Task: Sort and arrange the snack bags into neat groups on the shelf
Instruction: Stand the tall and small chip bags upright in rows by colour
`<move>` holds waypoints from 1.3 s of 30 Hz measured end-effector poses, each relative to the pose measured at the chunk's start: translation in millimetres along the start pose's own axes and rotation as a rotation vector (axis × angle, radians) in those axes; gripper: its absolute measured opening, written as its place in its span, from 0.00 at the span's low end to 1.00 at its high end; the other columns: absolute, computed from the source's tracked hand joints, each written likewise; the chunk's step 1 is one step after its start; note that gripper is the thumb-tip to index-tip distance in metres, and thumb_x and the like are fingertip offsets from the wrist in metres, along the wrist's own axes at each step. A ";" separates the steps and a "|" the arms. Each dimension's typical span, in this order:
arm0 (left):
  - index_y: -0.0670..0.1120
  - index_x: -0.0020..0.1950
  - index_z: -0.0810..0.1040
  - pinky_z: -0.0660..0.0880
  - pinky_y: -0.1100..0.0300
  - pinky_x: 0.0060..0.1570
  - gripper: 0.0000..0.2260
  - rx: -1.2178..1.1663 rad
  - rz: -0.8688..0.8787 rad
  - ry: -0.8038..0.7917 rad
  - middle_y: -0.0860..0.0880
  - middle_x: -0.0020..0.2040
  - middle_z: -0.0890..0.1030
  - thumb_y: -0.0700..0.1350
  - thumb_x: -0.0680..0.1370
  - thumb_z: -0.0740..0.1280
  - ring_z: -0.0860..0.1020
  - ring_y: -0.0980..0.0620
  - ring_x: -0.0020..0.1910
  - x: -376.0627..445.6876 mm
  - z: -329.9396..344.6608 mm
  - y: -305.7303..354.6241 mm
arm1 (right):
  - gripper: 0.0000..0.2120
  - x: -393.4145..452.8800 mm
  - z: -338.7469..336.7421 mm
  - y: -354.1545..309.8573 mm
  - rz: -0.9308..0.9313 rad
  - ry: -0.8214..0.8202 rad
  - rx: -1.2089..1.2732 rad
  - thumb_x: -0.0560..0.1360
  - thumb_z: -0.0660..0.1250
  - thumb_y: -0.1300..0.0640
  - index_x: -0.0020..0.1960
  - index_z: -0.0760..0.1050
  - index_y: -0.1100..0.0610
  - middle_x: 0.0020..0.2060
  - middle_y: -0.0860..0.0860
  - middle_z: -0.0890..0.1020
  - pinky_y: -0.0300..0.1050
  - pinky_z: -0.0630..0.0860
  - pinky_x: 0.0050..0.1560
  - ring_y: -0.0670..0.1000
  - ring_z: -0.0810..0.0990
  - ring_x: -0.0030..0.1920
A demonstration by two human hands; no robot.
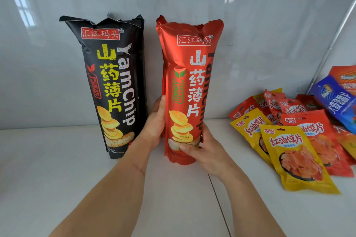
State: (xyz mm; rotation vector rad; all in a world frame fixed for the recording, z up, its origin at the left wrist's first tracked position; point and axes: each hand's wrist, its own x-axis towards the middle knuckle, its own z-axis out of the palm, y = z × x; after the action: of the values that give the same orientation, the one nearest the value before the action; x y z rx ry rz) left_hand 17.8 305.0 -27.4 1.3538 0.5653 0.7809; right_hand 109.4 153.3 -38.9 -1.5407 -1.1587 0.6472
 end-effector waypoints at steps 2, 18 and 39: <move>0.51 0.56 0.85 0.77 0.44 0.62 0.42 -0.012 -0.024 0.005 0.45 0.54 0.87 0.82 0.57 0.64 0.85 0.45 0.55 -2.7 3.3 3.3 | 0.30 -1.0 2.5 -1.1 -0.016 0.013 0.025 0.63 0.74 0.42 0.58 0.62 0.29 0.50 0.24 0.76 0.24 0.73 0.46 0.26 0.76 0.51; 0.57 0.70 0.73 0.71 0.68 0.48 0.26 0.101 0.029 0.121 0.64 0.52 0.79 0.68 0.80 0.51 0.77 0.68 0.51 -19.9 10.0 -0.8 | 0.34 18.9 -2.6 24.6 0.025 0.075 -0.063 0.71 0.77 0.56 0.64 0.61 0.34 0.57 0.32 0.76 0.29 0.73 0.52 0.31 0.76 0.54; 0.48 0.52 0.86 0.71 0.61 0.28 0.12 1.528 0.994 0.396 0.51 0.40 0.85 0.52 0.79 0.66 0.81 0.48 0.33 -111.3 -110.7 -11.7 | 0.14 -13.6 99.6 -32.3 0.003 0.132 -0.767 0.80 0.63 0.50 0.64 0.74 0.53 0.60 0.50 0.79 0.47 0.76 0.56 0.52 0.78 0.58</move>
State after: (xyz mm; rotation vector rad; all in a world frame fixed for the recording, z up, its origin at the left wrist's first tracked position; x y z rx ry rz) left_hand -134.4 289.4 -64.3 3.0412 0.8422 1.5480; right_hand 7.6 181.5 -40.7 -2.1781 -1.3822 0.0774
